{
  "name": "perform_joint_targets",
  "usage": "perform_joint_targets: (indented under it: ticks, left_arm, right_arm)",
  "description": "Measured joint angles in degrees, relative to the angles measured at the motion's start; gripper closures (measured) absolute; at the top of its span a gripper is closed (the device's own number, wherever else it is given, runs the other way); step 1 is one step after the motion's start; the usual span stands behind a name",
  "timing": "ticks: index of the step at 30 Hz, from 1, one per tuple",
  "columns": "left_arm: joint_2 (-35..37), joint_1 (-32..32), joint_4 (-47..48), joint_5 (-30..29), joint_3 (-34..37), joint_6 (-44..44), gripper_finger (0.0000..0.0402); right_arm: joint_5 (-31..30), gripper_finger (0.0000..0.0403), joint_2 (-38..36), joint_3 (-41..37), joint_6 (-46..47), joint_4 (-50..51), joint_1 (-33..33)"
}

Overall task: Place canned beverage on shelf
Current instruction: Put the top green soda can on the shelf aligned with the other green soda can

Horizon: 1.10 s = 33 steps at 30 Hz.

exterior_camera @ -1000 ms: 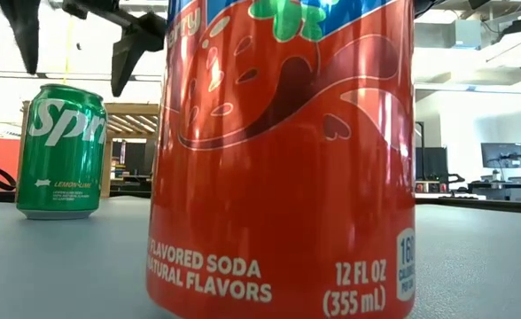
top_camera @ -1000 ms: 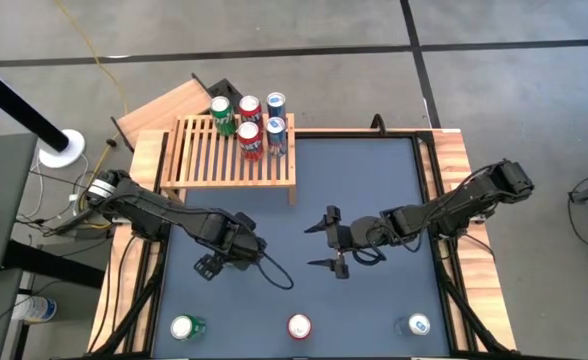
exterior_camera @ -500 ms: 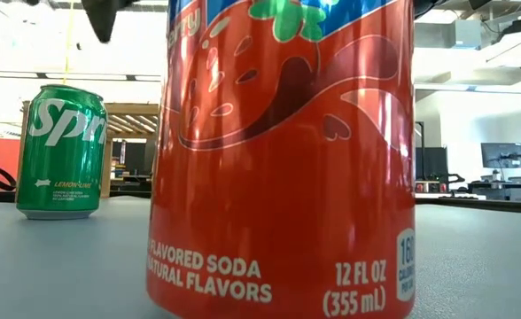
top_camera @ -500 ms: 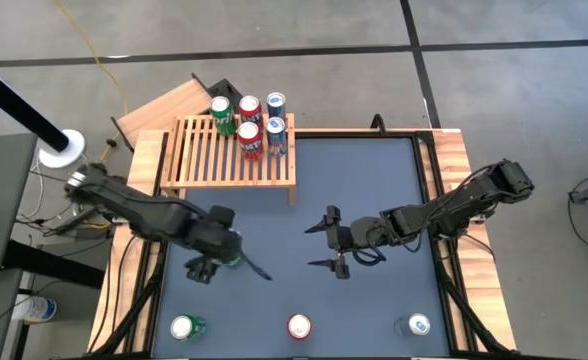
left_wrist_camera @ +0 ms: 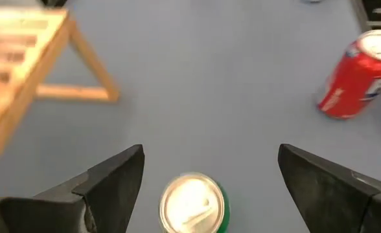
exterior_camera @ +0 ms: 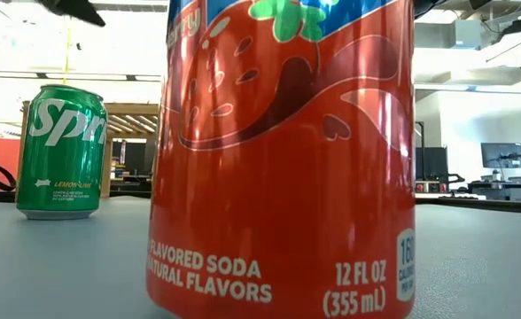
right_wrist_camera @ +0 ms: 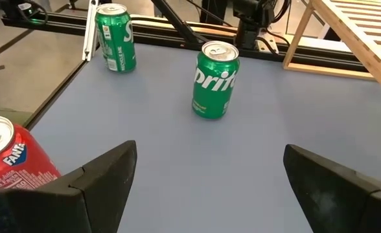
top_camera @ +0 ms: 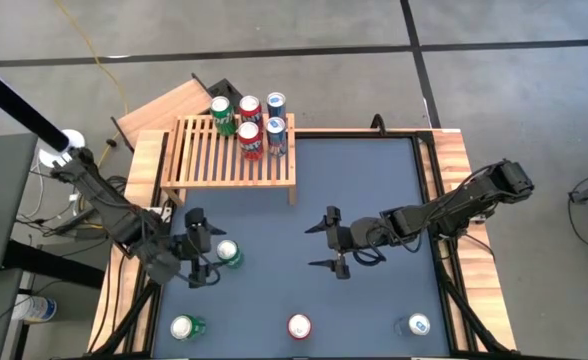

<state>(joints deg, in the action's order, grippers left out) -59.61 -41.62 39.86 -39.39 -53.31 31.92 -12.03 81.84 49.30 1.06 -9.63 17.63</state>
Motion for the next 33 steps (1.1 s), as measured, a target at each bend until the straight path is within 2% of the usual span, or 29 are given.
perform_joint_targets:
  ticks: [5, 12, 20, 29, 33]
  left_arm:
    - [-1.74, -1.38, 0.98, -0.26, 3.18, 11.08, 0.0058]
    - [-5.23, -1.64, 3.8, 1.98, 3.16, 15.04, 0.0058]
    - [-8.3, -2.18, 7.96, 2.05, 3.16, 27.84, 0.0058]
    - [-16.73, -4.5, 9.15, 2.42, 3.14, 30.68, 0.0058]
    - [-21.04, -5.38, 9.22, 0.71, 3.14, 35.53, 0.0058]
  right_arm:
    - [0.02, 0.0023, 0.0, 0.0, 0.72, -0.02, -0.55]
    - [0.02, 0.0023, 0.0, 0.0, 1.07, -0.34, -0.85]
    - [0.02, 0.0023, 0.0, 0.0, 1.05, -0.47, -0.92]
    - [0.02, 0.0023, 0.0, 0.0, 0.44, -0.5, -1.18]
    - [0.02, 0.0023, 0.0, 0.0, 0.42, -0.48, -1.65]
